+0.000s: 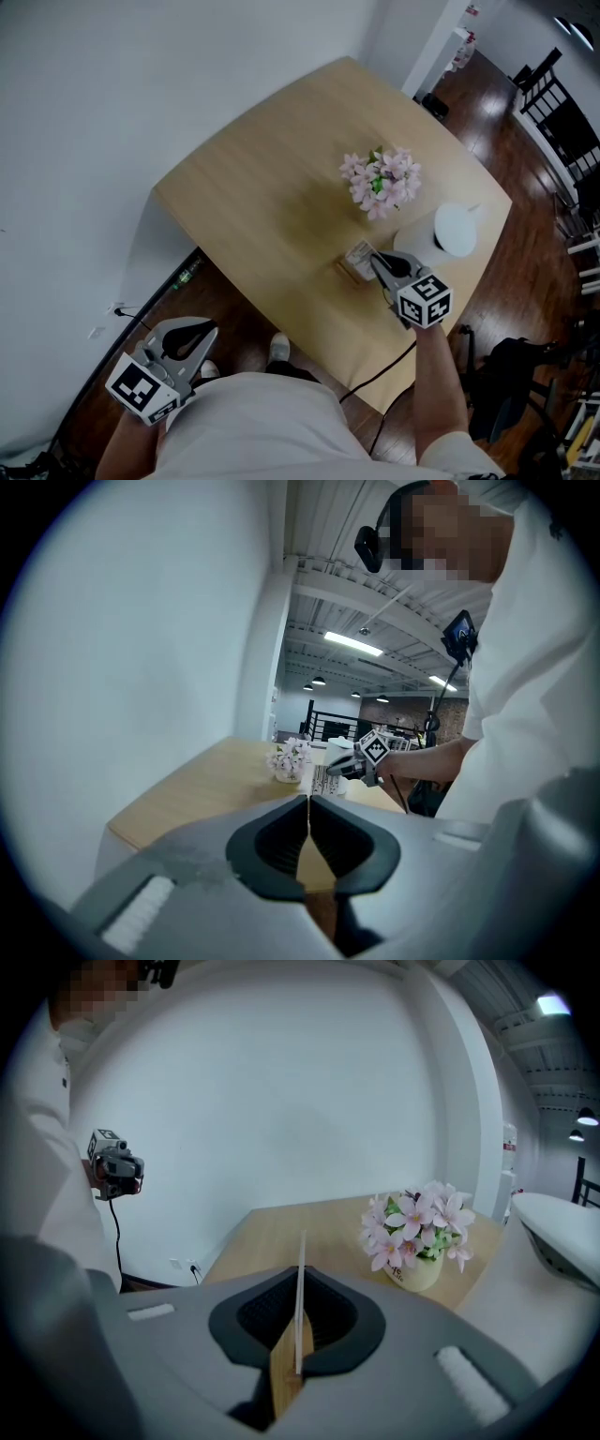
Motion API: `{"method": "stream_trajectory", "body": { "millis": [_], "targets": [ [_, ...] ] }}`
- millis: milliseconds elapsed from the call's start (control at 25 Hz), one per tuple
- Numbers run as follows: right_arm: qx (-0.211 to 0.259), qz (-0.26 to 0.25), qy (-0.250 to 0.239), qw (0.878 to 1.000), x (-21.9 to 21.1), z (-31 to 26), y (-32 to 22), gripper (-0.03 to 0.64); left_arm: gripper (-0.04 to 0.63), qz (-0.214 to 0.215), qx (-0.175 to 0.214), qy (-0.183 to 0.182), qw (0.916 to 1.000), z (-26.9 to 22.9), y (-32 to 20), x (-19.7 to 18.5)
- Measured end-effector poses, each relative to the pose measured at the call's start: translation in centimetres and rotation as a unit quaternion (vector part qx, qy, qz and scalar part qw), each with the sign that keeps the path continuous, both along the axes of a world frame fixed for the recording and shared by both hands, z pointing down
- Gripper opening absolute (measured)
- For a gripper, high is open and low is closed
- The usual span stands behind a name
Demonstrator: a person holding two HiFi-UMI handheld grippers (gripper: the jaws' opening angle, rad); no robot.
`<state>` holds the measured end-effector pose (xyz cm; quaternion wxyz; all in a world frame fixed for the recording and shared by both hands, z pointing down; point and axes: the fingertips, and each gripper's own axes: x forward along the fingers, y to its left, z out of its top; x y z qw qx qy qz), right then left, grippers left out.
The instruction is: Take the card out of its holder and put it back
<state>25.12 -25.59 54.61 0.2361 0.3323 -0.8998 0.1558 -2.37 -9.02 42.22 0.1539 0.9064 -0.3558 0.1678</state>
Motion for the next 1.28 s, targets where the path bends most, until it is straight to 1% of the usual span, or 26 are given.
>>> {"method": "stream_trajectory", "body": {
  "millis": [120,320,480,640,720,760,880,1000,1080,1160,1280],
  "targets": [
    [-0.003,-0.006,0.004,1.0,0.0,1.1,0.3,0.02,0.011,0.0,-0.001,-0.001,1.0,-0.1,0.0,0.2],
    [-0.007,-0.009,-0.006,1.0,0.1,2.7,0.5,0.02,0.011,-0.002,-0.007,-0.008,0.9999,-0.1,0.3,0.3],
    [-0.008,-0.017,-0.005,1.0,-0.1,3.8,0.8,0.02,0.011,-0.004,-0.015,-0.014,0.9998,0.1,0.5,0.2],
    [-0.005,-0.013,-0.014,1.0,0.2,4.0,0.7,0.021,0.011,-0.006,-0.018,-0.012,0.9997,0.0,0.6,0.3],
    [-0.001,-0.01,-0.011,1.0,0.3,4.0,0.6,0.022,0.011,-0.009,-0.018,-0.008,0.9998,-0.2,0.7,0.4],
    [0.004,-0.006,-0.007,1.0,0.3,3.9,0.6,0.025,0.011,-0.005,-0.021,-0.012,0.9997,-0.2,0.9,0.3],
    [0.023,0.02,-0.005,1.0,0.4,3.0,0.6,0.036,0.011,0.012,-0.03,-0.025,0.9992,-0.1,1.7,-0.2],
    [0.053,0.064,-0.002,0.997,0.6,0.6,1.6,0.112,0.011,0.032,-0.026,-0.028,0.9988,-0.6,2.5,-0.7],
    [0.076,0.101,0.0,0.992,0.9,-1.5,2.9,0.135,0.011,0.053,-0.017,-0.028,0.9981,-1.0,2.9,-0.9],
    [0.089,0.137,-0.004,0.986,1.0,-3.4,5.4,0.149,0.011,0.076,-0.008,-0.025,0.9968,-1.4,3.6,-1.3],
    [0.095,0.18,-0.006,0.979,-0.4,-5.5,11.1,0.156,0.011,0.111,0.01,-0.013,0.9937,-2.6,5.8,-2.6]
  ]
}}
